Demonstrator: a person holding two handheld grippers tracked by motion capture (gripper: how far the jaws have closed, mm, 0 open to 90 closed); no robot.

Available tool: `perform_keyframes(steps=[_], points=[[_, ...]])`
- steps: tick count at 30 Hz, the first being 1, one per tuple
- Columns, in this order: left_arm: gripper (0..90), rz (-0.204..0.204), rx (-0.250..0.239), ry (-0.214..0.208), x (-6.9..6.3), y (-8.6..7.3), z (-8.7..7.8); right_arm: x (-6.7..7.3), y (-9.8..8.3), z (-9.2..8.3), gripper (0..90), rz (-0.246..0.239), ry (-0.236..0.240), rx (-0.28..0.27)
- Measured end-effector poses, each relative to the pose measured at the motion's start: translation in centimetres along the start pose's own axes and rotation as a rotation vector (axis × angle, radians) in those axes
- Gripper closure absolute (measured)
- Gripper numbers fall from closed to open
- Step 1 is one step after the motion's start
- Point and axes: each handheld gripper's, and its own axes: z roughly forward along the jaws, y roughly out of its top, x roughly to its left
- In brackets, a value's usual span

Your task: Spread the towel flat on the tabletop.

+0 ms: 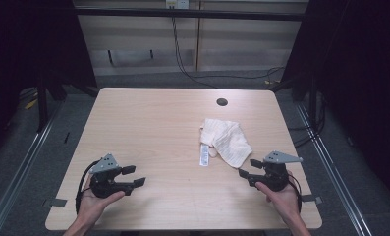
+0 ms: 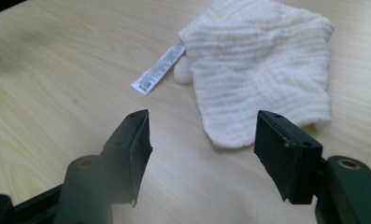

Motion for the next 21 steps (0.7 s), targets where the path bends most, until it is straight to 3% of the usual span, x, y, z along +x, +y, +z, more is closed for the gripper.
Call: perform_keyframes(steps=[1,2,3,5,7,11,13,15,16,17,18,20,21], points=[[35.3,-0.021,0.006,0.005,0.1,0.1,0.1,0.0,0.3,0.2,36.7,0.0,0.001,-0.004],[40.0,0.004,0.006,0.034,0.1,0.3,-0.1,0.0,1.0,0.5,36.9,-0.011,0.0,0.0],[44.3,0.004,0.006,0.034,0.1,0.3,-0.1,0.0,1.0,0.5,36.9,-0.011,0.0,0.0],[44.0,0.013,-0.022,0.026,0.1,0.5,-0.5,-0.1,1.7,0.9,38.2,-0.011,0.019,-0.005],[45.7,0.054,-0.06,0.03,0.0,0.6,-0.9,-0.3,2.4,1.2,38.2,-0.011,0.033,-0.015],[43.5,0.073,-0.069,0.03,0.0,0.8,-0.9,-0.8,4.0,1.9,38.1,-0.029,0.018,-0.019],[44.3,0.061,-0.073,0.0,-0.1,0.6,-0.6,-1.1,4.9,2.4,37.9,-0.04,0.015,0.002],[43.9,0.041,-0.031,-0.005,-0.2,0.3,-0.3,-1.4,5.9,2.9,37.0,-0.053,0.007,0.027],[38.9,0.0,-0.007,-0.025,0.0,0.0,0.1,-1.9,6.7,3.5,34.9,-0.06,0.005,0.046],[37.9,0.0,-0.007,-0.025,0.0,0.0,0.1,-1.9,6.7,3.5,34.9,-0.06,0.005,0.046],[36.8,-0.027,-0.001,-0.042,0.3,-0.4,0.4,-2.3,7.3,4.4,34.3,-0.069,0.004,0.064],[35.3,-0.029,0.002,-0.043,0.5,-0.5,0.4,-2.5,7.5,4.9,34.1,-0.07,0.01,0.073],[35.0,-0.033,-0.001,-0.039,0.5,-0.5,0.4,-2.9,7.6,6.0,32.0,-0.066,0.019,0.086]])
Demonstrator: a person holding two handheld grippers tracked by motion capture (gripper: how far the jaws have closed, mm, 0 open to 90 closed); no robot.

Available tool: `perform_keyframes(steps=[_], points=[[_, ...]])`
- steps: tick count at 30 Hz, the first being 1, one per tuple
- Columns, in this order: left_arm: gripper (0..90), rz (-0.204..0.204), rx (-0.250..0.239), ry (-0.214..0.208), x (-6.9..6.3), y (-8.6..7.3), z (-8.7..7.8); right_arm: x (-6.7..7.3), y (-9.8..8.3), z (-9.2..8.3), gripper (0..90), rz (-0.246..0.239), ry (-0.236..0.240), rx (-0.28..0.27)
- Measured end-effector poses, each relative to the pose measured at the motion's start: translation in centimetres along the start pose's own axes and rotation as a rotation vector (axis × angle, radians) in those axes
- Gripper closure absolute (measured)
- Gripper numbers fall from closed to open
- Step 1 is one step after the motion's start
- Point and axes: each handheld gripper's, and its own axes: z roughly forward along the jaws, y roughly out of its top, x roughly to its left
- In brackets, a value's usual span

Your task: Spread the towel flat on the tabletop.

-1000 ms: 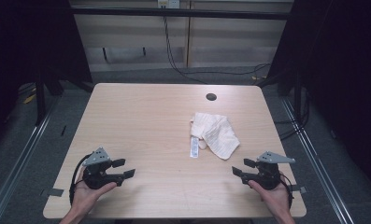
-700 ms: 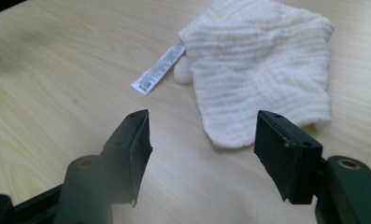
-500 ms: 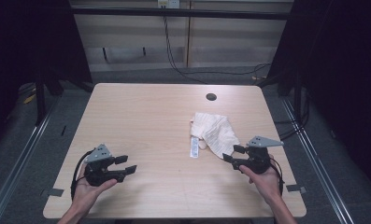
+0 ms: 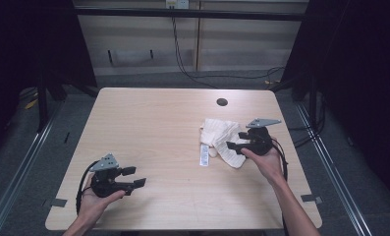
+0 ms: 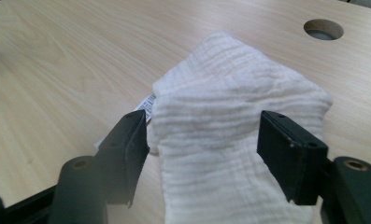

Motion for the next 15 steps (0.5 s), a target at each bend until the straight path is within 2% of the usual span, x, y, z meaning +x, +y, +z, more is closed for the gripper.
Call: perform_keyframes(steps=[1,2,4,5,6,8,15], points=[[35.0,-0.002,0.001,0.001,0.0,-0.1,0.0,0.0,0.0,0.0,32.0,0.0,0.0,0.0],[33.5,0.008,0.005,0.002,0.0,-0.1,0.0,-0.3,0.0,1.3,31.3,-0.001,0.011,0.02],[33.2,0.011,0.009,-0.002,-0.1,-0.3,0.1,-0.4,-0.1,1.6,31.1,0.002,0.016,0.026],[32.8,0.014,0.014,-0.001,-0.1,-0.3,0.2,-0.6,-0.2,2.6,30.9,0.006,0.029,0.031],[32.5,0.014,0.014,-0.001,-0.1,-0.3,0.2,-0.6,-0.2,2.6,30.9,0.006,0.029,0.031],[32.2,0.024,0.022,-0.003,-0.1,-0.3,0.3,-0.7,-0.3,3.7,30.8,0.009,0.049,0.037],[31.5,0.028,0.017,-0.003,-0.1,-0.3,0.2,-0.9,0.4,5.6,28.4,-0.004,0.052,0.055]])
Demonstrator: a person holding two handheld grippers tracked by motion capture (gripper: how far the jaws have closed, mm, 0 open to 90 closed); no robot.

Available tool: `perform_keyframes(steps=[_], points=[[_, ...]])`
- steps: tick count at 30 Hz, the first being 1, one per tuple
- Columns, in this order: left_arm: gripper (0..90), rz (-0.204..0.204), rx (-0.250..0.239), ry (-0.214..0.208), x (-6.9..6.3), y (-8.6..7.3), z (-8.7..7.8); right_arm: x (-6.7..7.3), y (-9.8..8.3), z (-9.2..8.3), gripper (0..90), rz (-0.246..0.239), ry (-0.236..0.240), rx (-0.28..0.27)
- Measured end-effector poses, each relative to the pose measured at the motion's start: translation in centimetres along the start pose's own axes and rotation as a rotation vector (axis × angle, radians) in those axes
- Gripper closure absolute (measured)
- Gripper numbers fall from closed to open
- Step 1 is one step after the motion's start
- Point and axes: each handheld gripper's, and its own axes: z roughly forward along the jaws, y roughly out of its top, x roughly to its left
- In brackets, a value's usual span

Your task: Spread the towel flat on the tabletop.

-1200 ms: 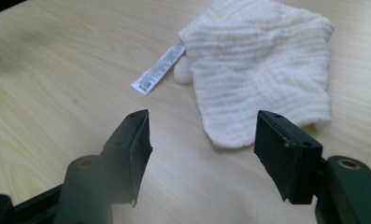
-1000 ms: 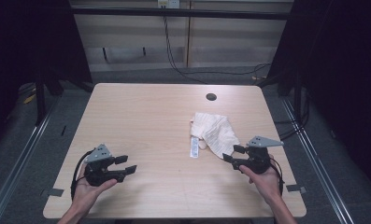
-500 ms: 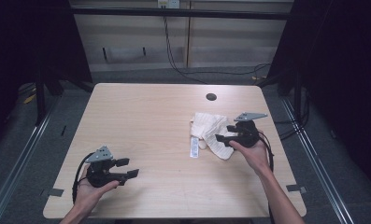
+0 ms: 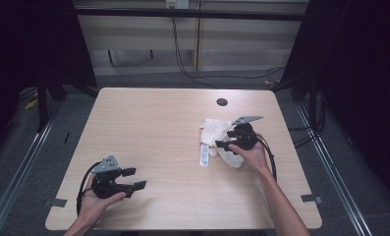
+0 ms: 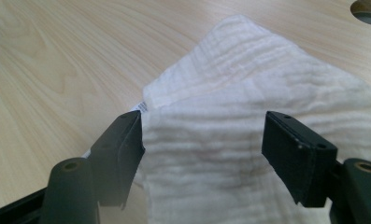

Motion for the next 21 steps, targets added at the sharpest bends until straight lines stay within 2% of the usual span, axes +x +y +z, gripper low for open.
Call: perform_keyframes(steps=[6,7,11,16,21], points=[[31.4,0.007,0.002,-0.004,-0.1,-0.1,-0.2,-0.5,-0.3,1.4,28.5,0.017,0.005,0.024],[31.3,0.007,-0.002,-0.008,0.0,-0.1,-0.2,-0.8,-0.7,2.1,29.6,0.024,0.002,0.048],[31.2,0.006,-0.005,-0.004,0.0,-0.1,-0.3,-0.8,-1.1,2.8,34.0,0.023,0.0,0.068],[31.0,0.007,-0.004,-0.001,0.0,-0.1,-0.2,-0.9,-1.2,3.1,47.1,0.019,-0.03,0.074],[31.0,0.006,-0.007,-0.007,-0.1,-0.1,-0.2,-1.1,-1.4,2.7,68.4,0.017,0.01,0.084]])
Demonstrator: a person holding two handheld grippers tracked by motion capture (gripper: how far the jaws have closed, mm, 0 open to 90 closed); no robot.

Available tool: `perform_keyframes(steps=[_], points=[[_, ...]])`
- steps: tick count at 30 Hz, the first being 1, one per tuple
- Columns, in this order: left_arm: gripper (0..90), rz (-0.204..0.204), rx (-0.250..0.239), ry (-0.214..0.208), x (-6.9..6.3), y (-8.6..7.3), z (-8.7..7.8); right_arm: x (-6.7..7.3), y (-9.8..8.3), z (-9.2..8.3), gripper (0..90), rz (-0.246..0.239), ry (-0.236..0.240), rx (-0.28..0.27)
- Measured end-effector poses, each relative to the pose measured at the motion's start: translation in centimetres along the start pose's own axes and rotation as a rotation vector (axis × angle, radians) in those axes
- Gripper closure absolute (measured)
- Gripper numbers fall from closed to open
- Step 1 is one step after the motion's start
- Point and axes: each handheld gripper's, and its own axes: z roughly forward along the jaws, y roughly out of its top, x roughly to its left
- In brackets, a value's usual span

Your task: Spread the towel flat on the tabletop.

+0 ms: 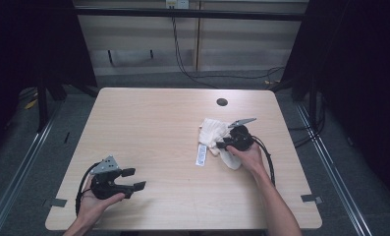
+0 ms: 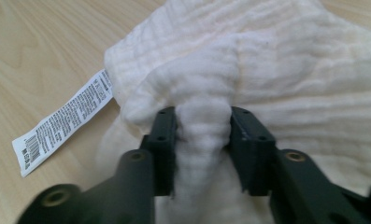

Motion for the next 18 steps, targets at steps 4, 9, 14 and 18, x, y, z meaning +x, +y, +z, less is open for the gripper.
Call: perform_keyframes(steps=[4,9,14,18], points=[[31.1,0.004,0.004,0.0,0.0,0.0,0.0,0.0,-0.4,-0.2,76.6,0.013,0.038,-0.01],[31.2,-0.014,0.001,-0.026,0.1,0.0,0.1,0.5,-0.8,-0.4,79.7,0.021,0.055,-0.008],[31.3,-0.01,0.004,-0.02,-0.1,0.1,0.2,1.6,-1.2,-0.6,80.2,-0.002,0.069,-0.008],[31.8,-0.008,0.006,-0.022,-0.1,0.1,0.3,2.6,-1.7,-0.9,80.5,-0.029,0.077,-0.008]])
